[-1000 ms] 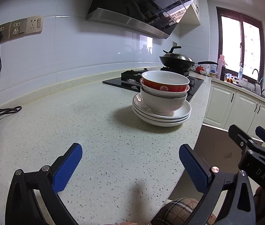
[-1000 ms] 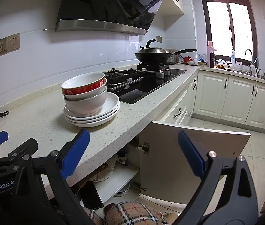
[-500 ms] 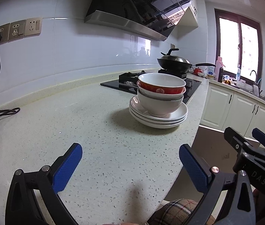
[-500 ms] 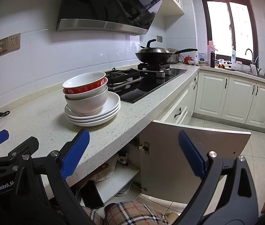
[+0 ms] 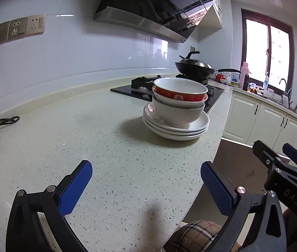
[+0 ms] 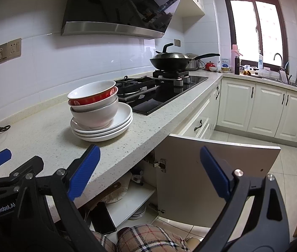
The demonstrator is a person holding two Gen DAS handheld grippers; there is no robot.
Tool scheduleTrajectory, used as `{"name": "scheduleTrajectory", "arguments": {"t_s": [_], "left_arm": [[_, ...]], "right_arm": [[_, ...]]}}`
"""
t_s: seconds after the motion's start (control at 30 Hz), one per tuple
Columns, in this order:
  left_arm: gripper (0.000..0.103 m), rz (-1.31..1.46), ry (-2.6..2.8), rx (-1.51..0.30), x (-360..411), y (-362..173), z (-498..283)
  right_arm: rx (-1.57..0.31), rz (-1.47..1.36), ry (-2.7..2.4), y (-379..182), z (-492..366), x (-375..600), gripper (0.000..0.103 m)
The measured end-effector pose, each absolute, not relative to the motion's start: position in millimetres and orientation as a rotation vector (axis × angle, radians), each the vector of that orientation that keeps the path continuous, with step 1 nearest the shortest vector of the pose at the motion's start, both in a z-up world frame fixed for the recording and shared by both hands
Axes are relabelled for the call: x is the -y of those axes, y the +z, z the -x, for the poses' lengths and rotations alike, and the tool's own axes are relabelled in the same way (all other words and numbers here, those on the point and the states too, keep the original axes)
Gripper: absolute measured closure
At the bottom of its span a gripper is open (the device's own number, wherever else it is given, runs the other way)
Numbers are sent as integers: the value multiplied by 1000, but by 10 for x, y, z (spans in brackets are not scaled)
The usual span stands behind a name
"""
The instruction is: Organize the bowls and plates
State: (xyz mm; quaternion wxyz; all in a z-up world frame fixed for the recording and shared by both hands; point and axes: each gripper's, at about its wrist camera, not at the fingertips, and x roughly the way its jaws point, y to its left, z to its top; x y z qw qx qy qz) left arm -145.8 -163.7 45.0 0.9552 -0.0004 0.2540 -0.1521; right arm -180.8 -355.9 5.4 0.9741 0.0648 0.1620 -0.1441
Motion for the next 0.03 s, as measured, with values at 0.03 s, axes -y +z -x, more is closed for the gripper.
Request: {"name": "scheduleTrajectory", "arguments": {"t_s": [0.03], "left_arm": [[0,3,-310,-523,1637,445,1448]], "right_arm": [[-327,-131,-291,52,1809,3564,7]]}}
